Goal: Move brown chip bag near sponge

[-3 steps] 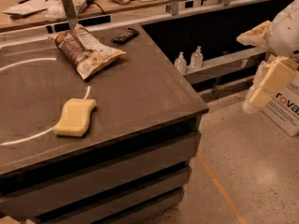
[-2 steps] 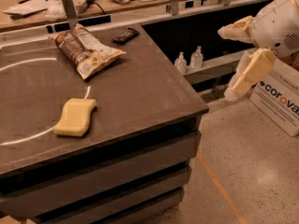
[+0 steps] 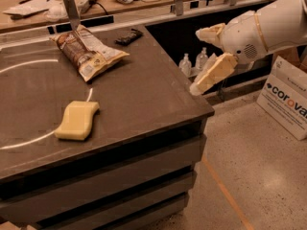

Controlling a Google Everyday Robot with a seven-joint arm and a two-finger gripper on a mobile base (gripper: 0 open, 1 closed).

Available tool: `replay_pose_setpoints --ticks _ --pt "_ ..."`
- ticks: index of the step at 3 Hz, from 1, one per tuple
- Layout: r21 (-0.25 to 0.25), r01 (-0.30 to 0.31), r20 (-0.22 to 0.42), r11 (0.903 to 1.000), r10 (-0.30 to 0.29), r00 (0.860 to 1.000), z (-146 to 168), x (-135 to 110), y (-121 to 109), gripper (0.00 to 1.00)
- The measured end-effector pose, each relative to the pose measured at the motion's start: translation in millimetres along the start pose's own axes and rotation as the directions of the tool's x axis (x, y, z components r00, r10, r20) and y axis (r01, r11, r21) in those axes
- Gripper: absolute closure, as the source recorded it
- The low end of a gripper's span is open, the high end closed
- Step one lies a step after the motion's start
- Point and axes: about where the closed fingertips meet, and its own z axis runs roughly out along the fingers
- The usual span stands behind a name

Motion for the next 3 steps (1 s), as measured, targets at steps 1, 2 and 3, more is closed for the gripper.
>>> replay_pose_setpoints --ticks 1,2,3 --pt "0.037 -0.023 0.055 0.9991 0.021 0.998 35.8 -2.3 -26.7 0.00" --pt "0.038 -0.021 0.061 0.9990 0.019 0.998 39.7 -2.9 -28.0 0.00" --pt "0.048 -0.009 0.114 0.9988 0.003 0.994 73.3 -8.2 -39.4 0.00"
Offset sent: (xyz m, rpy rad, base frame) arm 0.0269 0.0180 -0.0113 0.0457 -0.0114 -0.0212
